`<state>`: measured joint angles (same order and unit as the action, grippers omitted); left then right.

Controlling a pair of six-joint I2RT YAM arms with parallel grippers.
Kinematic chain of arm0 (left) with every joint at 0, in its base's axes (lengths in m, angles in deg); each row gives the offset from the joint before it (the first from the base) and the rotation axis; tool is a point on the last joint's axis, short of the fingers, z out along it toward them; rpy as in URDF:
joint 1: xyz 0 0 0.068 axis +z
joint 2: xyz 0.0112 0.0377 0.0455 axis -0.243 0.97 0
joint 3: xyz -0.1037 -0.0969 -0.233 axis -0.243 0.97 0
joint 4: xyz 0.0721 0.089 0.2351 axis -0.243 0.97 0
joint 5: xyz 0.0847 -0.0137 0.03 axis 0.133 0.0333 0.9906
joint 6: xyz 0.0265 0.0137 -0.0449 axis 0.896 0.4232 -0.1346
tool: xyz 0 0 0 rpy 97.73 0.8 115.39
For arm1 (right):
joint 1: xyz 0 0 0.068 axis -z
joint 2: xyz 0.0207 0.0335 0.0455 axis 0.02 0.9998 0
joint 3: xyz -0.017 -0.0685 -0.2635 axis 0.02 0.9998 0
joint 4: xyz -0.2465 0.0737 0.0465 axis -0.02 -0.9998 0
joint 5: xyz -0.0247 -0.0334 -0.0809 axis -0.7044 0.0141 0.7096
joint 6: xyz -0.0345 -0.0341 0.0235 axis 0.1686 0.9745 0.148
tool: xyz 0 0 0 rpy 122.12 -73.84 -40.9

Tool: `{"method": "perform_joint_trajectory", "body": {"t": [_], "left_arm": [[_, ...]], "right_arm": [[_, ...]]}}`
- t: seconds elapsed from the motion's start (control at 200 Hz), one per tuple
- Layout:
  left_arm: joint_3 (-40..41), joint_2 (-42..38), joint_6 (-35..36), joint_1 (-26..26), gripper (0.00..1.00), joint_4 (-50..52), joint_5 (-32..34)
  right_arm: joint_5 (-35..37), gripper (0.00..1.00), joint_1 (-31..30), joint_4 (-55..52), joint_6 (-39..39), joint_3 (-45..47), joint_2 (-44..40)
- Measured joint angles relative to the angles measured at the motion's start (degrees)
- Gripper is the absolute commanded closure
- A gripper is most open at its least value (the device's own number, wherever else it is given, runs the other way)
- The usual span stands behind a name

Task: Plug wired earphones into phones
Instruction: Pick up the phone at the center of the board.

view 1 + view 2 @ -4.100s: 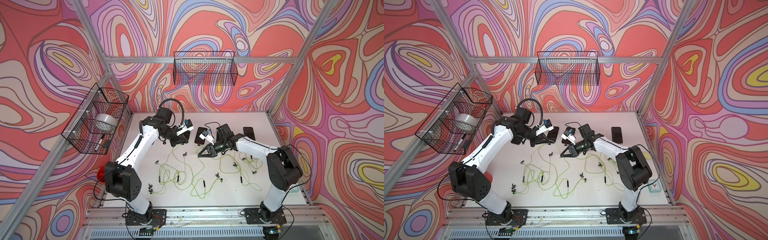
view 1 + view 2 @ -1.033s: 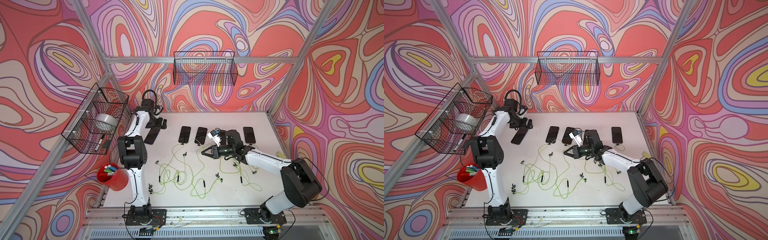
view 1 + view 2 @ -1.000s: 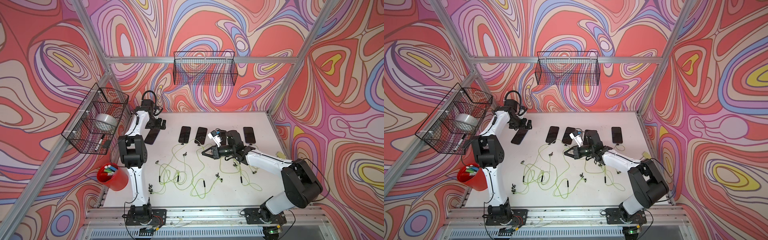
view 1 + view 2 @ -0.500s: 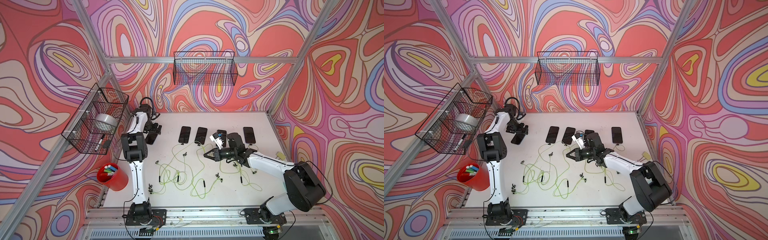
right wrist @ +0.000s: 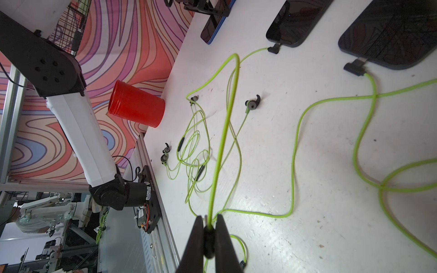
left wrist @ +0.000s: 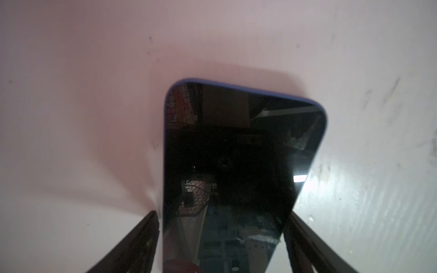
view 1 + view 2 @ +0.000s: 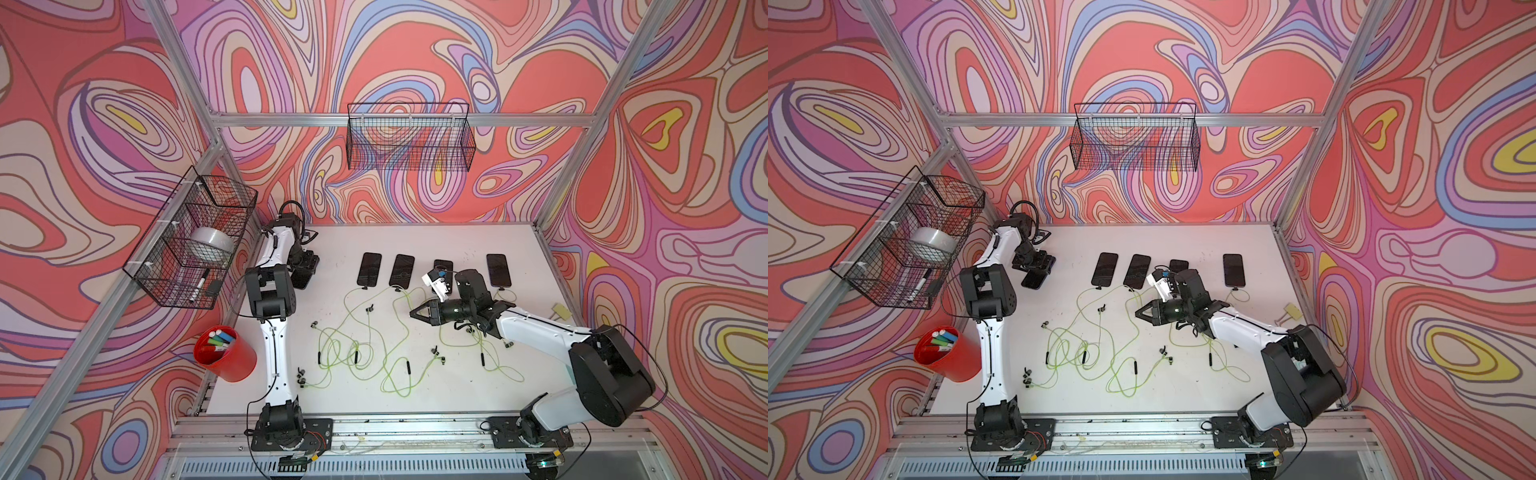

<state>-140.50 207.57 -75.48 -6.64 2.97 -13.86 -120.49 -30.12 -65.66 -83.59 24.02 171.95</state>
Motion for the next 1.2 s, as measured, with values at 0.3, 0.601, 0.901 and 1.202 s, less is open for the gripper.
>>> {"method": "perform_joint_trajectory", "body": {"t": [0.3, 0.601, 0.901, 1.202], "left_arm": [[3.4, -1.8, -2.2, -0.5, 0.24, 3.2, -0.3], [9.8, -5.4, -5.4, -4.9, 0.05, 4.7, -1.3], [6.8, -3.4, -5.8, -4.9, 0.15, 5.3, -0.7], [10.1, -4.9, -5.8, -4.9, 0.24, 5.3, 0.6]], "right_arm": [[-0.4, 1.0, 0.0, 0.9, 0.2, -0.1, 0.8], [-1.3, 1.0, 0.0, 1.2, 1.0, -0.4, 2.8], [-1.2, 1.0, 0.0, 1.2, 1.2, -0.1, 1.4], [-1.0, 1.0, 0.0, 0.4, 2.0, -0.1, 1.3]]}}
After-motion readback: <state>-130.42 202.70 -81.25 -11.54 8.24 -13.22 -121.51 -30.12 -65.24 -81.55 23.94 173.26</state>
